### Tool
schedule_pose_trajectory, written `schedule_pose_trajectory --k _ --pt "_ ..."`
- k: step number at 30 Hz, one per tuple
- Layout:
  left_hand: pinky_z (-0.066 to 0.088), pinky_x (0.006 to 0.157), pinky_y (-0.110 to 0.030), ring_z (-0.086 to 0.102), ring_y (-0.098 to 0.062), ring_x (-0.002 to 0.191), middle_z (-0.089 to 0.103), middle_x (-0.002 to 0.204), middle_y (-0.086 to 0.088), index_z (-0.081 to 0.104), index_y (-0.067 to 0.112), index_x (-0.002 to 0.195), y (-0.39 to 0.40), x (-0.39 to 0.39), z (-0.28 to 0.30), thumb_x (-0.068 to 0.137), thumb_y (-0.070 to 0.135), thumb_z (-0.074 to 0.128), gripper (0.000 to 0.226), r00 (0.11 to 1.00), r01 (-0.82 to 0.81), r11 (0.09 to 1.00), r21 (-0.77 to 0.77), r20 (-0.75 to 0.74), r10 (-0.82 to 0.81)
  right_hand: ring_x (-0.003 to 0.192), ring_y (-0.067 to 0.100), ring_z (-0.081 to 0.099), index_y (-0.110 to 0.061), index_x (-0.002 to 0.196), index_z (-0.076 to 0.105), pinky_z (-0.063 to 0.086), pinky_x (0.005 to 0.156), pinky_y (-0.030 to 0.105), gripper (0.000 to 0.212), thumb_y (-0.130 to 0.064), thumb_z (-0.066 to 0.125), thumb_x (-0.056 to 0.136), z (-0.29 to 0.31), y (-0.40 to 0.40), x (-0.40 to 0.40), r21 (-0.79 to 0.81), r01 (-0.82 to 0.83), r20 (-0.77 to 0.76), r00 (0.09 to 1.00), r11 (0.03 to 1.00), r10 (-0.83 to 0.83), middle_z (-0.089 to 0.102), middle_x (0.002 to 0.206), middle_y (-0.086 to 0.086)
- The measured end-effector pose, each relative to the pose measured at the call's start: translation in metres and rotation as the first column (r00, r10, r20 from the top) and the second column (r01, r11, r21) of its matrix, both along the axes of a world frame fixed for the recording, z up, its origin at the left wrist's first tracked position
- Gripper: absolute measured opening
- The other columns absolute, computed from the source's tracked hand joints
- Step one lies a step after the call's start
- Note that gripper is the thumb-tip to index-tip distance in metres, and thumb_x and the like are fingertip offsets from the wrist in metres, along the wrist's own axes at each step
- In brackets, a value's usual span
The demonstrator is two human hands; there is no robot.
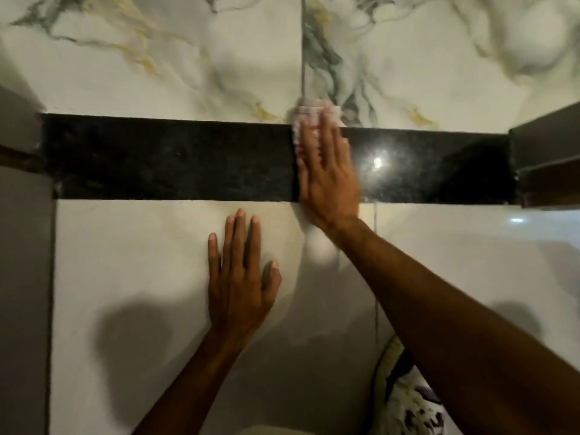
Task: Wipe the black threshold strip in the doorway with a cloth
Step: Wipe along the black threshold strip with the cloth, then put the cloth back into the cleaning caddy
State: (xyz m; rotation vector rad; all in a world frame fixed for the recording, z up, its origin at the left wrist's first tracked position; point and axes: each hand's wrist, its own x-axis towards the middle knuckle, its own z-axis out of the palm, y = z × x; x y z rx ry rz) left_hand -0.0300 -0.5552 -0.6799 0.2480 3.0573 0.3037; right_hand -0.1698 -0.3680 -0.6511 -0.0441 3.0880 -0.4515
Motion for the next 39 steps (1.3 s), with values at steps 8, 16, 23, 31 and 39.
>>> schedule_pose_trajectory --k 8,16,23,31,39 --pt "0.014 0.137 -0.058 0.02 -0.034 0.167 0.019 0.181 -0.018 0.025 0.009 0.171 0.043 -0.013 0.012 0.106 0.048 0.035 0.076 0.976 0.21 0.978 0.015 0.06 -0.21 0.17 0.03 0.017 -0.012 0.171 0.027 0.027 0.136 0.054 0.061 -0.027 0.044 0.115 0.006 0.102 0.101 0.014 0.245 -0.014 0.97 0.969 -0.245 0.016 0.182 0.013" --pt "0.008 0.138 -0.056 0.017 -0.033 0.169 0.016 0.181 -0.018 0.023 0.011 0.172 0.093 -0.018 0.006 0.11 0.049 0.033 0.074 0.94 0.338 0.941 -0.004 0.047 -0.338 0.171 0.029 0.01 -0.017 0.173 0.02 0.02 0.14 0.053 0.062 -0.038 0.032 0.116 -0.004 0.109 0.06 -0.034 0.077 0.0 0.997 0.996 -0.077 0.012 0.183 0.013" --pt "0.002 0.139 -0.055 0.012 -0.033 0.17 0.012 0.182 -0.016 0.018 0.014 0.173 0.101 -0.019 0.007 0.111 0.054 0.024 0.074 0.932 0.36 0.933 -0.011 0.048 -0.359 0.171 0.031 0.008 -0.015 0.174 0.014 0.025 0.137 0.054 0.062 -0.037 0.025 0.118 0.008 0.186 0.075 0.014 0.589 0.015 0.808 0.808 -0.59 0.007 0.183 0.014" --pt "0.007 0.138 -0.06 0.008 -0.034 0.17 0.007 0.183 -0.017 0.013 0.016 0.174 0.103 -0.02 0.054 0.109 0.058 0.02 0.077 0.9 0.383 0.922 -0.06 0.248 -0.358 0.172 0.028 0.003 -0.022 0.175 0.003 0.053 0.12 0.036 0.092 0.002 0.057 0.105 0.046 0.133 0.084 -0.131 0.415 0.285 0.886 0.9 -0.367 -0.012 0.183 0.007" --pt "0.022 0.134 -0.063 0.03 -0.04 0.164 0.029 0.176 -0.024 0.036 0.01 0.168 0.101 0.021 0.315 0.111 0.055 0.031 0.073 0.804 0.557 0.826 -0.084 0.305 -0.51 0.169 0.029 0.018 -0.021 0.173 0.019 0.023 0.138 0.047 0.065 -0.018 0.049 0.116 0.28 0.097 0.194 -0.273 0.779 0.751 0.539 0.565 -0.381 0.015 0.183 0.007"
